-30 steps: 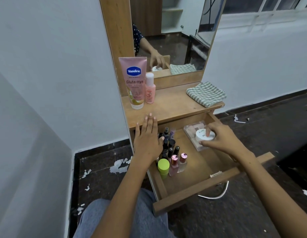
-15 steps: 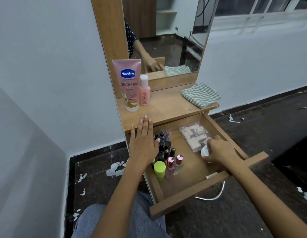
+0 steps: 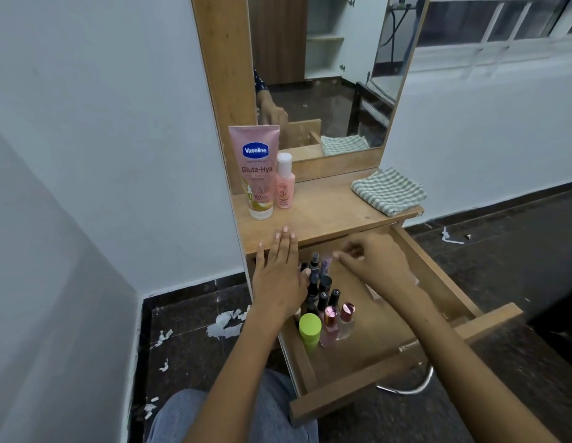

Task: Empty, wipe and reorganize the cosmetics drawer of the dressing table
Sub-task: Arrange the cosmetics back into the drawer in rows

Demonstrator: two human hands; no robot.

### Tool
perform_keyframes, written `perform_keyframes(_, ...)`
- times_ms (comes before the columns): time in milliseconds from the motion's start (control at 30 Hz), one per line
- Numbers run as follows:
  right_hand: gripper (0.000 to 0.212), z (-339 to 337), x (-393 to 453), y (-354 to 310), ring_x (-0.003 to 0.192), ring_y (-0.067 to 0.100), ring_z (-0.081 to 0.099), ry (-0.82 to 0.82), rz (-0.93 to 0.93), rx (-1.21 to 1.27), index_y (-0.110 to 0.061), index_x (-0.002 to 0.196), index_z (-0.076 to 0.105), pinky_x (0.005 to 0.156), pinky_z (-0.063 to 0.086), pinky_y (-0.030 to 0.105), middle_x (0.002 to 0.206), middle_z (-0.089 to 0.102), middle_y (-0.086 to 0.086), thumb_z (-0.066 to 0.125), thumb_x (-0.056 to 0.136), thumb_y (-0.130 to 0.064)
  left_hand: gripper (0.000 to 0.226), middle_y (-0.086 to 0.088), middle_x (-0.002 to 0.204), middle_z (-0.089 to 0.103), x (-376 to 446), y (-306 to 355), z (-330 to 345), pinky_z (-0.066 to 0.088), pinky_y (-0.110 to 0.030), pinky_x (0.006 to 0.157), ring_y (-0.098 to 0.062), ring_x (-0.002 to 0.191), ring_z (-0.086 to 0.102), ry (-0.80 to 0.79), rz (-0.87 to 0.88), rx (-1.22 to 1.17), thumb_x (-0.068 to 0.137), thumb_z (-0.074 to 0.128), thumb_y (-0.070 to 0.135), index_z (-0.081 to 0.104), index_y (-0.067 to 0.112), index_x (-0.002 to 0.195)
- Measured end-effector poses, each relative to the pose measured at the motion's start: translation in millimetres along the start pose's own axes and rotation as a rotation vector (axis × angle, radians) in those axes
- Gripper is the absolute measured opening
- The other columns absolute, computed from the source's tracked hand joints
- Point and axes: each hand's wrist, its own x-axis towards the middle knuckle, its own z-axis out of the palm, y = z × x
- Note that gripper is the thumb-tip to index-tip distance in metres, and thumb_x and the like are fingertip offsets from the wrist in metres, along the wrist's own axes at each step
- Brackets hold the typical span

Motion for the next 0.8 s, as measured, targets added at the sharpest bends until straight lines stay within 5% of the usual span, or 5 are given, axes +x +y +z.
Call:
perform_keyframes(233,0.044,35.6,92.8,-43.4,0.100,0.015,0.064,0.236,0.003,0.464,-0.009,0.113,0.063,0.085,0.054,0.034,0.112,0.068,0.004,0.079,0.074,-0.024,0.069,-0.004,0.156,-0.023,1.0,-2.2,-4.0,-0.018,-0.038,0.109,-0.017,0.143,-0.020,-0.035,0.007,-0.018,0.101,0.027,0.041,-0.014,0.013,0.150)
perform_keyframes(400,0.050,50.1,120.1,-51.7,0.100,0.015,0.063,0.243,-0.031,0.586,-0.008,0.108,0.062,0.089,0.053,0.033,0.107,0.068,0.005,0.085,0.066,-0.020,0.070,-0.004,0.156,-0.025,1.2,-1.8,1.4,-0.018,-0.038,0.110,-0.017,0.143,-0.022,-0.026,-0.002,-0.007,0.101,0.026,0.042,-0.017,0.013,0.149)
perform_keyframes(633,0.034,54.1,124.7,-59.4,0.082,0.011,0.063,0.237,-0.015,0.633,-0.013,0.101,0.058,0.071,0.054,0.026,0.086,0.064,-0.005,0.078,0.075,-0.024,0.068,-0.003,0.155,-0.025,-0.1,-0.5,-0.3,-0.020,-0.037,0.109,-0.016,0.143,-0.022,-0.013,-0.012,-0.022,0.101,0.023,0.043,-0.017,0.014,0.149)
perform_keyframes(800,0.034,33.0,105.1,-41.3,0.082,0.008,0.058,0.234,0.014,0.631,-0.009,0.108,0.054,0.062,0.047,0.012,0.093,0.059,-0.003,0.073,0.081,-0.017,0.068,-0.004,0.156,-0.023,-0.9,0.3,-1.0,-0.022,-0.036,0.106,-0.015,0.142,-0.022,0.006,-0.007,-0.027,0.101,0.024,0.042,-0.015,0.013,0.149)
